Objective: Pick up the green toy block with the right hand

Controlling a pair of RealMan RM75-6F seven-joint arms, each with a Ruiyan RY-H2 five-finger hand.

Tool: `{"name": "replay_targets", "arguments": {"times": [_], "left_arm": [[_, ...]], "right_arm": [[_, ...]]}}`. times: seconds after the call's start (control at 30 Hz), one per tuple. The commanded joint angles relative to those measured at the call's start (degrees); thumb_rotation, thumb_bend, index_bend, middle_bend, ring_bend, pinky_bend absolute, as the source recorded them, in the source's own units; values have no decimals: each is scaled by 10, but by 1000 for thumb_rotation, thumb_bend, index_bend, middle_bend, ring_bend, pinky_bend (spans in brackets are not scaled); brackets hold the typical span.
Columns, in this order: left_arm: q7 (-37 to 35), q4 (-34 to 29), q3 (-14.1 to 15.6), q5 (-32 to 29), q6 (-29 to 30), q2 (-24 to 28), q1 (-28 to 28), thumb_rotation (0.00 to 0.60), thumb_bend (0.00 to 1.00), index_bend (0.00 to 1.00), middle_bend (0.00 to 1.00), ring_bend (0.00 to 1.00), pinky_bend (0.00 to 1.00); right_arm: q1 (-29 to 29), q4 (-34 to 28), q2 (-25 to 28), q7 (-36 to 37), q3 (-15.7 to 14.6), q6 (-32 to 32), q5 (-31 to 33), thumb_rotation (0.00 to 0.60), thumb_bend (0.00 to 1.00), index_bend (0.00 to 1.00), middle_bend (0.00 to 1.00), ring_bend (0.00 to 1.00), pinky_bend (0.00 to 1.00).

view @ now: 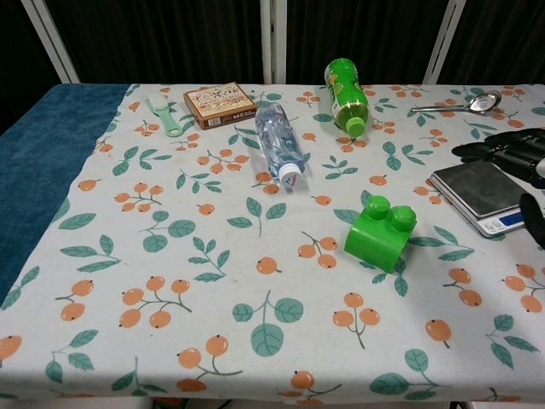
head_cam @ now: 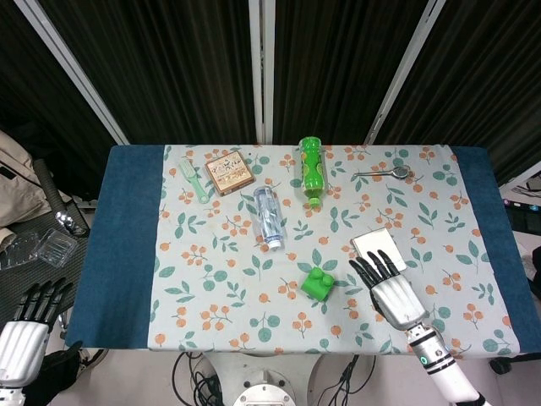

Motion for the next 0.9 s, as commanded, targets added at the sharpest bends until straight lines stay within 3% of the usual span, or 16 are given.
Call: {"name": "replay_targets", "arguments": {"times": [0.03,0.1,0.4,0.63,0.7,0.8,0.9], "left_arm": [[-1,-3,-1,2,4,1,1,600,62,43,27,0,0],[0,-4,-1,4,7,2,1,600,61,43,27,0,0],[-9,-1,-3,-4,8,6,4,600,62,42,26,0,0],[-25,12,-2,-10,12,2,9,600,62,43,26,0,0],[-32,16,-2,-14,13,1,11,600,61,43,26,0,0],[-45,22,-3,-18,17,1,14,600,62,43,26,0,0],[-48,26,-3,-18,19,1,15,600,62,43,26,0,0]], "right_arm": [[34,-57,-1,-106,23,-81,61,600,75,0,0,0,0],[51,-70,-14,-152,37,-110,95,600,1,0,0,0,0],[116,-83,-78,-293,78,-171,209,600,0,0,0,0,0],[157,-87,-106,-359,88,-182,281,600,0,0,1,0,0],[169,-89,-109,-376,87,-188,309,600,12,0,33,0,0],[182,-88,-111,-398,82,-185,342,600,62,6,157,0,0],[192,-89,-112,-408,76,-178,363,600,100,134,301,5,0]]}}
